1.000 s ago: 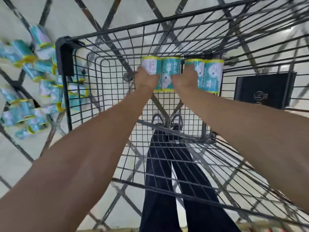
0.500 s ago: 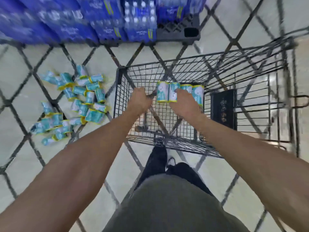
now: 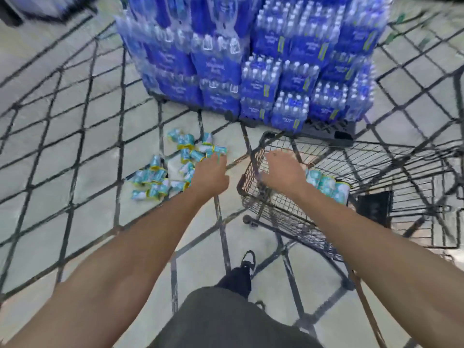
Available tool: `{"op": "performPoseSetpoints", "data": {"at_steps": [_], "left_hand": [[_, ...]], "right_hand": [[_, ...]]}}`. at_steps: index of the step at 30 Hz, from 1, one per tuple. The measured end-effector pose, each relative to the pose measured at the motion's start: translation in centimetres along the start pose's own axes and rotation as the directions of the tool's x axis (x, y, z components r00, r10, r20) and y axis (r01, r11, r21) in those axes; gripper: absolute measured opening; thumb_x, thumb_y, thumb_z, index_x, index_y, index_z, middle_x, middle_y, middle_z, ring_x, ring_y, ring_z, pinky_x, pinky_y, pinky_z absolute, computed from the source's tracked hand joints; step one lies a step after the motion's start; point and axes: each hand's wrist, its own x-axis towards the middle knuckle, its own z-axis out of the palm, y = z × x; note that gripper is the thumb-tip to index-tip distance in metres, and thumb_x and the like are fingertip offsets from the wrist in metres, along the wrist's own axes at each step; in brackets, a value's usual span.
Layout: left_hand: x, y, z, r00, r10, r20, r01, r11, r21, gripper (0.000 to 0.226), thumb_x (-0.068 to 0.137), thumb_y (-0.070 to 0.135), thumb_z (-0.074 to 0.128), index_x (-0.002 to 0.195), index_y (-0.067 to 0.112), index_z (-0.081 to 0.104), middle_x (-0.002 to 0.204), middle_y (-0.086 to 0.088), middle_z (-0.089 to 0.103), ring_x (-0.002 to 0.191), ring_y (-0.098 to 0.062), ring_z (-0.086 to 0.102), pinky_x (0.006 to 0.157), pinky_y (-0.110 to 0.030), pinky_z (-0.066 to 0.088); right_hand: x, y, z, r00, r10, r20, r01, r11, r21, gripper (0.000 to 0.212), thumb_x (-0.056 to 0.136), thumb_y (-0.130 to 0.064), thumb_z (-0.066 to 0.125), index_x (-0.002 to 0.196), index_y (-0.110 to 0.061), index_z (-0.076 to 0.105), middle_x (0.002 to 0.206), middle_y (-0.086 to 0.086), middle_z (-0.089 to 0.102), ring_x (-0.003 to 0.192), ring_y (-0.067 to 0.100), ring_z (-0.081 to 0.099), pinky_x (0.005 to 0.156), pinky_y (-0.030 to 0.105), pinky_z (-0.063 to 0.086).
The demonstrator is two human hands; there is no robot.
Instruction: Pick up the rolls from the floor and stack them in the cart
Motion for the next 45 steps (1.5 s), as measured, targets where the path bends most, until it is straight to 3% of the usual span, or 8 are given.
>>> {"op": "performPoseSetpoints", "data": {"at_steps": [6, 13, 20, 25, 33, 37, 42, 45], "left_hand": [[-7.3, -10.6, 2.5, 0.991, -0.120, 0.067, 0.122, 0.992, -0.033, 0.061, 0.093, 0.038, 0.055, 0.147, 0.016, 0.036, 0.139, -0.016, 0.045, 0.126, -0.040, 0.046, 0.100, -0.052, 0.043], [-11.2, -24.9, 4.8, 0.961, -0.253, 0.107, 0.264, 0.959, -0.102, 0.050, 0.092, 0.035, 0.055, 0.137, 0.016, 0.045, 0.132, -0.011, 0.049, 0.122, -0.036, 0.050, 0.097, -0.048, 0.046], [-11.8, -39.3, 6.4, 0.920, -0.338, 0.199, 0.360, 0.929, -0.086, 0.053, 0.095, 0.036, 0.053, 0.141, 0.015, 0.040, 0.141, -0.012, 0.045, 0.127, -0.037, 0.046, 0.101, -0.051, 0.042], [-8.1, -45.6, 7.2, 0.908, -0.339, 0.245, 0.365, 0.928, -0.071, 0.053, 0.094, 0.036, 0.053, 0.140, 0.014, 0.041, 0.139, -0.012, 0.045, 0.126, -0.037, 0.046, 0.101, -0.050, 0.042], [4.9, -53.3, 12.6, 0.885, -0.305, 0.351, 0.349, 0.935, -0.066, 0.052, 0.091, 0.029, 0.055, 0.138, 0.013, 0.042, 0.132, -0.012, 0.048, 0.120, -0.036, 0.049, 0.096, -0.048, 0.043], [12.3, -58.3, 17.7, 0.847, -0.307, 0.434, 0.377, 0.923, -0.083, 0.050, 0.089, 0.025, 0.057, 0.136, 0.013, 0.043, 0.130, -0.012, 0.048, 0.119, -0.036, 0.049, 0.094, -0.047, 0.045], [20.9, -65.6, 26.9, 0.810, -0.283, 0.513, 0.349, 0.937, -0.035, 0.053, 0.088, 0.021, 0.057, 0.138, 0.012, 0.040, 0.132, -0.013, 0.047, 0.121, -0.037, 0.048, 0.096, -0.050, 0.045], [25.2, -69.5, 34.4, 0.803, -0.270, 0.532, 0.320, 0.947, -0.002, 0.062, 0.090, 0.024, 0.061, 0.144, 0.010, 0.036, 0.136, -0.017, 0.046, 0.121, -0.039, 0.049, 0.098, -0.050, 0.042]], "right_hand": [[-1.3, -10.3, 2.5, 0.991, -0.120, 0.058, 0.120, 0.993, -0.010, 0.057, 0.092, -0.046, 0.057, 0.139, -0.014, 0.048, 0.135, 0.013, 0.055, 0.124, 0.035, 0.053, 0.100, 0.045, 0.048], [2.4, -23.5, 7.4, 0.967, -0.187, 0.175, 0.201, 0.977, -0.065, 0.057, 0.093, -0.046, 0.057, 0.141, -0.015, 0.047, 0.133, 0.011, 0.056, 0.122, 0.033, 0.054, 0.096, 0.044, 0.048], [7.8, -35.7, 12.1, 0.939, -0.199, 0.281, 0.220, 0.975, -0.044, 0.066, 0.094, -0.045, 0.058, 0.148, -0.013, 0.039, 0.146, 0.015, 0.046, 0.127, 0.036, 0.049, 0.097, 0.046, 0.048], [12.4, -40.1, 15.2, 0.920, -0.177, 0.349, 0.200, 0.979, -0.032, 0.070, 0.096, -0.047, 0.057, 0.153, -0.013, 0.033, 0.145, 0.015, 0.046, 0.131, 0.037, 0.046, 0.099, 0.047, 0.049], [26.1, -43.8, 23.2, 0.882, -0.028, 0.471, -0.027, 0.994, 0.110, 0.065, 0.094, -0.047, 0.058, 0.147, -0.015, 0.038, 0.142, 0.015, 0.047, 0.133, 0.036, 0.044, 0.100, 0.051, 0.048], [36.2, -46.9, 28.4, 0.836, 0.054, 0.546, -0.177, 0.969, 0.174, 0.065, 0.096, -0.046, 0.059, 0.147, -0.012, 0.039, 0.144, 0.014, 0.048, 0.137, 0.035, 0.044, 0.106, 0.049, 0.040], [47.0, -50.8, 37.6, 0.782, 0.151, 0.604, -0.414, 0.850, 0.324, 0.070, 0.094, -0.041, 0.065, 0.151, -0.012, 0.037, 0.145, 0.016, 0.049, 0.135, 0.035, 0.046, 0.098, 0.039, 0.043], [52.4, -52.5, 45.3, 0.716, 0.245, 0.654, -0.589, 0.715, 0.377, 0.068, 0.094, -0.036, 0.065, 0.150, -0.010, 0.037, 0.142, 0.014, 0.051, 0.127, 0.031, 0.053, 0.083, 0.029, 0.037]]}}
